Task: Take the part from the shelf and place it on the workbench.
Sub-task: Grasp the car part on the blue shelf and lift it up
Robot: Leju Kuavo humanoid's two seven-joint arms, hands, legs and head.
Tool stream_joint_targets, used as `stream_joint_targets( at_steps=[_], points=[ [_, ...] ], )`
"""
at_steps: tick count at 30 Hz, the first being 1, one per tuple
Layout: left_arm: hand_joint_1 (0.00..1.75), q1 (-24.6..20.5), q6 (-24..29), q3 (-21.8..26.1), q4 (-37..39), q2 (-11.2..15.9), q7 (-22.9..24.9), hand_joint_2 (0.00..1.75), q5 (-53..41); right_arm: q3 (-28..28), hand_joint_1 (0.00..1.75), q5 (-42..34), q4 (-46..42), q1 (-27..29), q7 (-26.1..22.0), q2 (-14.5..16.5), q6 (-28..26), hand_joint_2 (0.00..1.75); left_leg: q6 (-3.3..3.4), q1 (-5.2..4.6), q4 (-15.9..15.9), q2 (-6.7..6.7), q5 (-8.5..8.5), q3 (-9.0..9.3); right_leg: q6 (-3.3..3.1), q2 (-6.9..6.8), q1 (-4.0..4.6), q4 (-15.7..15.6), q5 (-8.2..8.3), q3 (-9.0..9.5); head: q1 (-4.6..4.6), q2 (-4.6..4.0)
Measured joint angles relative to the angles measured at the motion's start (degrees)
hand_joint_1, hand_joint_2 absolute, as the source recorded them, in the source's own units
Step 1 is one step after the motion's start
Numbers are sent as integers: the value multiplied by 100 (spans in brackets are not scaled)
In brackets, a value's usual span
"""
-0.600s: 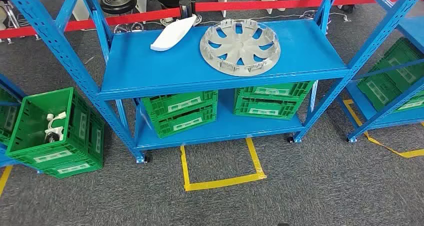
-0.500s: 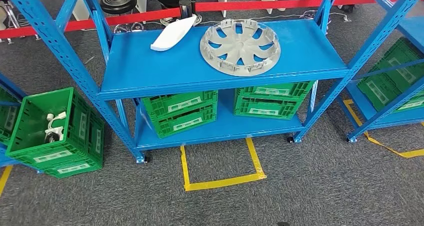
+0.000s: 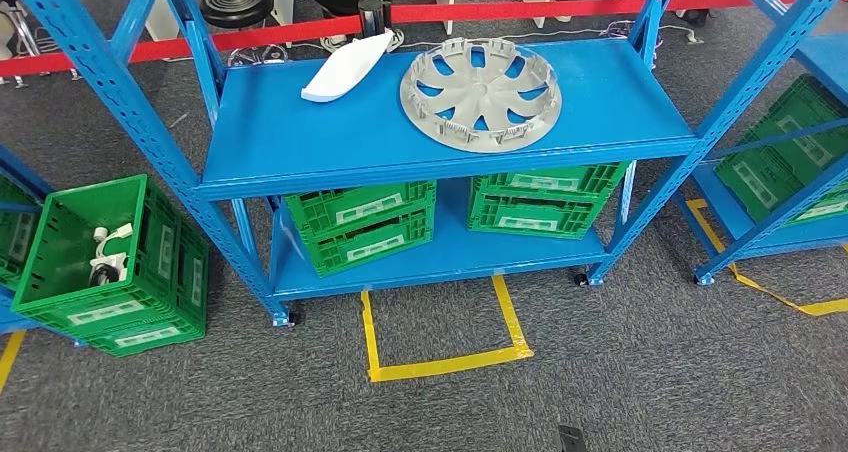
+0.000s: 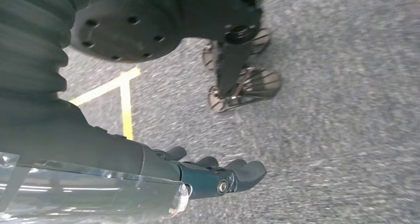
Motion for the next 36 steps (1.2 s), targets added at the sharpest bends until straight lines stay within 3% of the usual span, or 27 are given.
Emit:
stream_joint_targets(
  at_steps=[3,4,6,7,8,10,11,15,20,25,36],
  points=[
    [0,-93,221,-395,47,-2,65,175,123,169,0,-417,43,-122,-168,-10,-93,175,0,0,0,1,0,0,0,0,0,0,0,0,-1,0],
    [0,-123,295,-533,67,-3,87,175,165,229,0,-555,59,-162,-223,-14,-125,131,0,0,0,2,0,0,0,0,0,0,0,0,-1,0],
    [0,-177,433,-777,95,-7,127,87,240,322,0,-822,88,-231,-329,-20,-183,44,0,0,0,3,0,0,0,0,0,0,0,0,-2,0],
    [0,-199,500,-887,108,-9,148,44,281,366,0,-959,99,-262,-387,-24,-213,44,0,0,0,3,0,0,0,0,0,0,0,0,-1,0],
    [0,-218,565,-990,122,-12,165,0,321,406,0,-1093,110,-291,-451,-28,-235,87,0,0,0,4,0,0,0,0,0,0,0,0,-1,0],
    [0,-244,673,-1181,153,-14,171,0,421,470,0,-1343,126,-351,-629,-35,-237,175,0,0,0,7,0,0,0,0,0,0,0,1,1,0],
    [0,-251,714,-1260,169,-13,152,0,479,483,0,-1451,134,-385,-742,-36,-203,175,0,0,0,10,0,0,0,0,0,0,0,1,0,0],
    [0,-267,827,-1448,217,-12,14,175,714,487,0,-1819,143,-563,-1244,-38,128,175,0,0,0,19,0,2,1,1,0,0,1,3,0,0],
    [0,-282,917,-1539,260,-7,-142,175,912,479,0,-2051,-173,-697,-1677,-64,419,175,0,0,0,32,0,9,1,1,0,1,1,8,0,0],
    [0,-297,962,-1614,298,-2,-291,175,1058,472,0,-1871,-809,-729,-1861,-130,237,175,0,0,0,47,0,12,2,4,0,1,2,9,0,0],
    [0,-316,1031,-1627,364,3,-609,175,1306,429,0,-590,-2487,-701,-1862,-269,-294,175,0,0,1,49,0,15,4,8,0,1,3,8,1,0]
  ],
)
